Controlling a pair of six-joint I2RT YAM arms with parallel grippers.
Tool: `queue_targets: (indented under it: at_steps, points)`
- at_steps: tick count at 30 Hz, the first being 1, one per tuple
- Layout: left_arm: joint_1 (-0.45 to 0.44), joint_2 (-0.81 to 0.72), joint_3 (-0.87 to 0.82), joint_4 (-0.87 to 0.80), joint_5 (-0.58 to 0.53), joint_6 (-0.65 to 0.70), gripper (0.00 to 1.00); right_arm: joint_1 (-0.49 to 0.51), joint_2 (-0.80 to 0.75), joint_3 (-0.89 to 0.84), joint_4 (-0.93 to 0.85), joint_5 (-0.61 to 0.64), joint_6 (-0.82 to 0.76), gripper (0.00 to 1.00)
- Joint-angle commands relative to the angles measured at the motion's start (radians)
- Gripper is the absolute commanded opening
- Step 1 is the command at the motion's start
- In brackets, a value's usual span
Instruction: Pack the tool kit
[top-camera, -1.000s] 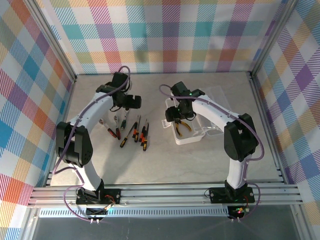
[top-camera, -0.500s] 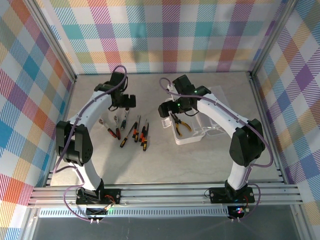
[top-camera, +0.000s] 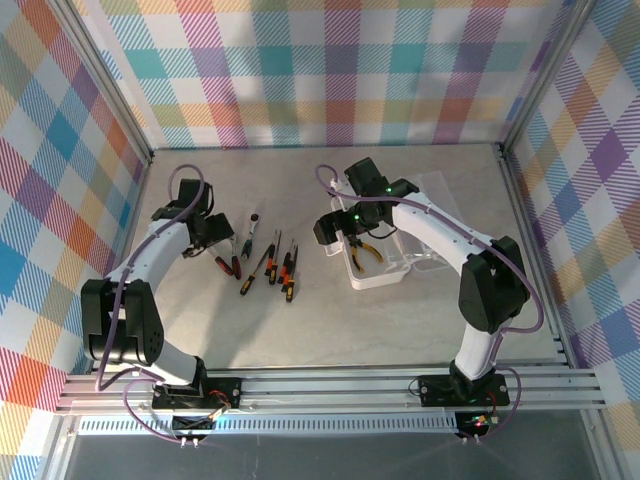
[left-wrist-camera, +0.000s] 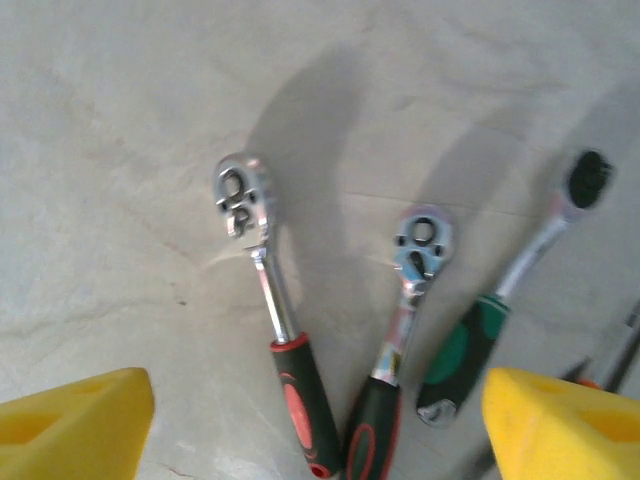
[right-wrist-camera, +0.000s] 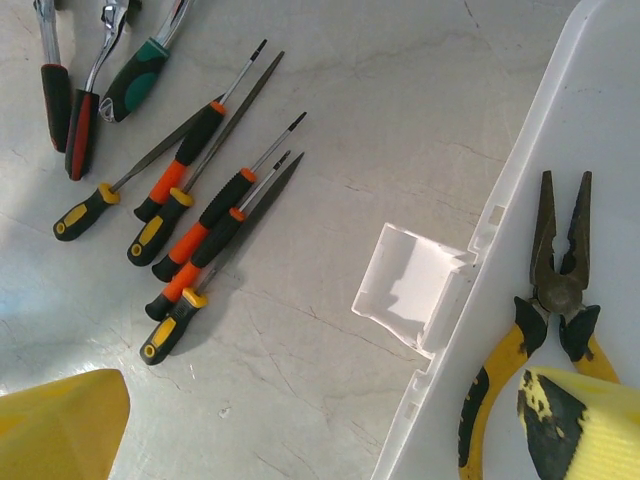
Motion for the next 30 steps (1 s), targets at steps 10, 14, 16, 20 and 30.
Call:
queue_targets:
  at_steps: [10,14,16,20,30]
  points:
    - [0.134,0.195,0.001,0.126,0.088,-0.109,0.69,0.032,0.005,0.026,-0.06,0.024,-0.016,0.99]
    - [0.139,0.268,0.012,0.203,0.113,-0.093,0.68,0.036,0.004,0.026,-0.059,0.035,-0.005,0.99]
    - [0.138,0.305,0.037,0.21,0.116,-0.086,0.67,0.04,0.019,0.04,-0.067,0.035,-0.001,0.99]
    - [0.139,0.351,0.069,0.224,0.11,-0.077,0.62,0.062,0.045,0.066,-0.09,0.049,-0.004,0.99]
    - [0.139,0.398,0.109,0.217,0.102,-0.044,0.36,0.073,0.058,0.087,-0.105,0.05,-0.003,0.99]
